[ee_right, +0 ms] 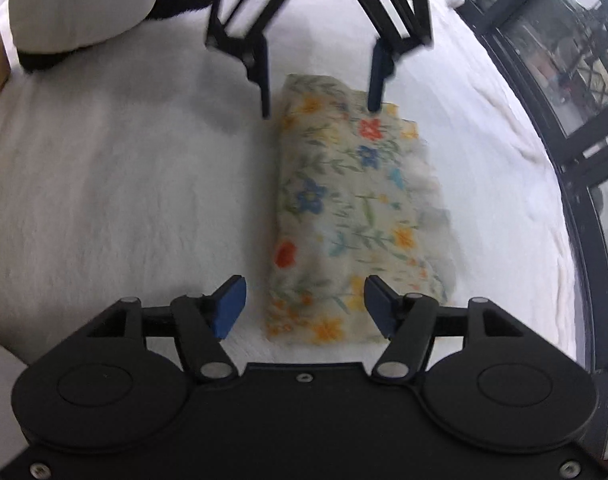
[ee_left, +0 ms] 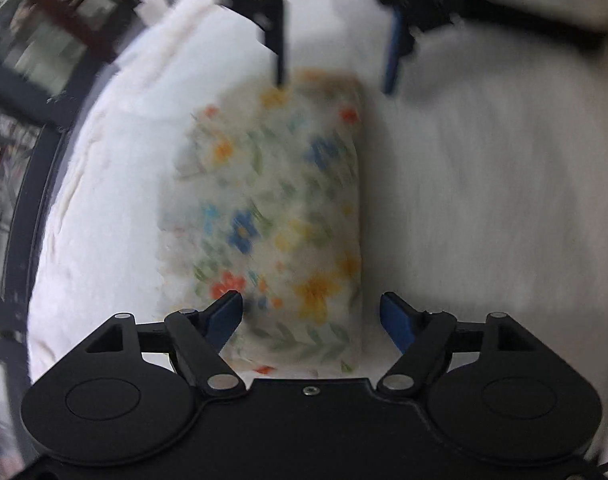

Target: Fold clothes

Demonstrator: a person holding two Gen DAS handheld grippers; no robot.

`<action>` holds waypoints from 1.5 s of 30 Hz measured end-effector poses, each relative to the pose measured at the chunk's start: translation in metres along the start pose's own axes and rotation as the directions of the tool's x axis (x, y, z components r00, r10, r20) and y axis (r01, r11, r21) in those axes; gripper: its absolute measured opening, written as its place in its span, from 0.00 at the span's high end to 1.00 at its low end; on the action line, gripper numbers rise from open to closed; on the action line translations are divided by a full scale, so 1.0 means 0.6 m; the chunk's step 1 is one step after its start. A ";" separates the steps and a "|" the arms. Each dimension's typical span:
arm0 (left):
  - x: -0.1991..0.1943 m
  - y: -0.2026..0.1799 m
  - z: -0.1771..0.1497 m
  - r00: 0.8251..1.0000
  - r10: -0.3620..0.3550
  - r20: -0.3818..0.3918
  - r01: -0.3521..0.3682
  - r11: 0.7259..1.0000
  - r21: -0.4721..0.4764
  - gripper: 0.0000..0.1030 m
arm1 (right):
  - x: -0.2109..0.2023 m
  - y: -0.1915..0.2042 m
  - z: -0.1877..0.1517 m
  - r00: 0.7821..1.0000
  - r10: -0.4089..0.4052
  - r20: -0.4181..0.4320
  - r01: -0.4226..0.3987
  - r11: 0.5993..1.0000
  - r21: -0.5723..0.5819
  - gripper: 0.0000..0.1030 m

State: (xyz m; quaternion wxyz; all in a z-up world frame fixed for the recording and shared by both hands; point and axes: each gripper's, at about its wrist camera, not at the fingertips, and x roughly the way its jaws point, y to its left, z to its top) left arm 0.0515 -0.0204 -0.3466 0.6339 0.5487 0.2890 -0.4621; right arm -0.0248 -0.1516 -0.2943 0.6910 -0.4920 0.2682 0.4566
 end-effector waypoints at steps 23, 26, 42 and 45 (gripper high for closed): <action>-0.028 0.110 -0.051 0.963 -0.232 0.137 0.269 0.827 -0.494 0.83 | 0.029 -0.032 -0.012 0.999 0.033 -0.012 -0.031 0.993 0.114 0.95; -0.030 0.117 -0.044 0.949 -0.267 0.165 0.314 0.788 -0.530 0.83 | 0.016 -0.040 -0.012 0.993 0.119 0.001 -0.117 0.979 0.167 0.95; -0.064 0.215 -0.100 0.893 -0.334 0.301 0.447 0.583 -0.679 0.83 | 0.004 -0.236 -0.069 0.872 0.437 0.221 -0.477 0.656 0.585 0.95; -0.049 0.252 -0.108 0.921 -0.281 0.271 0.388 0.590 -0.708 0.83 | 0.021 -0.271 -0.070 0.904 0.371 0.211 -0.417 0.666 0.618 0.95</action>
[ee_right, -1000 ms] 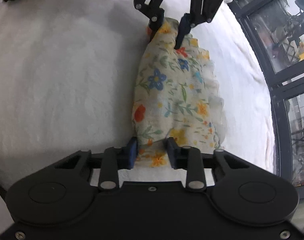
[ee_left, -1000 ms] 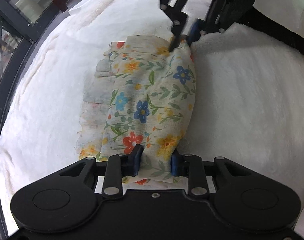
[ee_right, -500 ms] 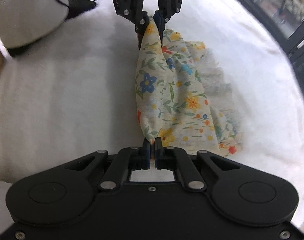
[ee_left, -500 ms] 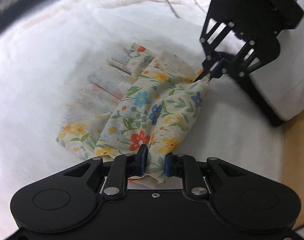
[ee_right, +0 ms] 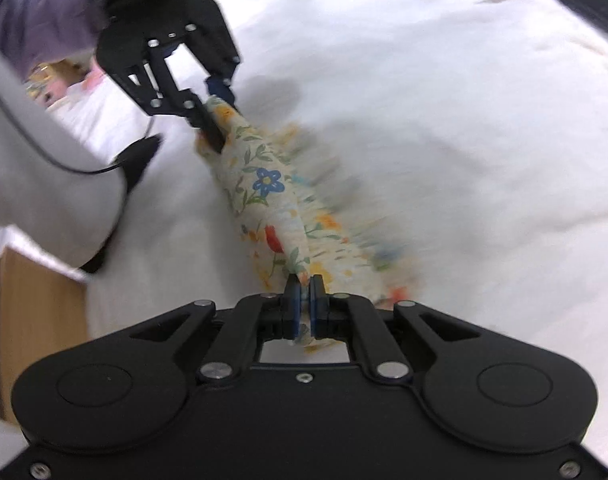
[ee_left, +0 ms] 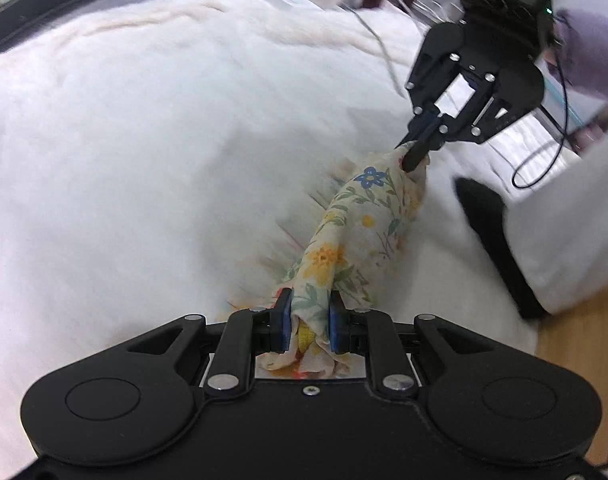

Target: Fold clothes

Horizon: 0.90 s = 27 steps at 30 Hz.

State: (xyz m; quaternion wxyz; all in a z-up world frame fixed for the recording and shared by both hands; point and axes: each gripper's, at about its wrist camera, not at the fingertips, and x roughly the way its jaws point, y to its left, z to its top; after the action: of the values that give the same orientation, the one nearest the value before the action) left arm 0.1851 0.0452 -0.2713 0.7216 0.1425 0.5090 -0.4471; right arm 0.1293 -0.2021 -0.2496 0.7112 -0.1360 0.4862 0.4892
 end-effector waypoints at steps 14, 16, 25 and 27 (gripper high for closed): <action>-0.039 -0.021 0.006 0.940 0.328 0.092 -0.334 0.940 0.062 0.52 | 0.012 0.002 0.034 0.888 -0.426 0.176 0.449 0.885 -0.124 0.72; -0.040 -0.071 0.015 0.936 0.305 0.175 -0.337 0.921 0.197 0.35 | 0.033 0.032 0.033 0.911 -0.371 0.177 0.401 0.896 -0.188 0.72; 0.063 -0.103 -0.067 0.949 0.304 0.084 -0.314 0.886 0.340 0.31 | 0.107 0.035 -0.002 0.955 -0.288 0.067 0.296 0.941 -0.165 0.65; 0.042 -0.103 -0.080 0.949 0.303 0.089 -0.315 0.896 0.313 0.31 | 0.097 0.034 -0.011 0.952 -0.297 0.071 0.304 0.940 -0.151 0.58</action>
State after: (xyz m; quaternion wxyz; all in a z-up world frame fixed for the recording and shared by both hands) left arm 0.1095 0.0296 -0.2988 0.7598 0.3294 0.3858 -0.4067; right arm 0.1116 -0.1638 -0.2954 0.7756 -0.2538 0.4017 0.4155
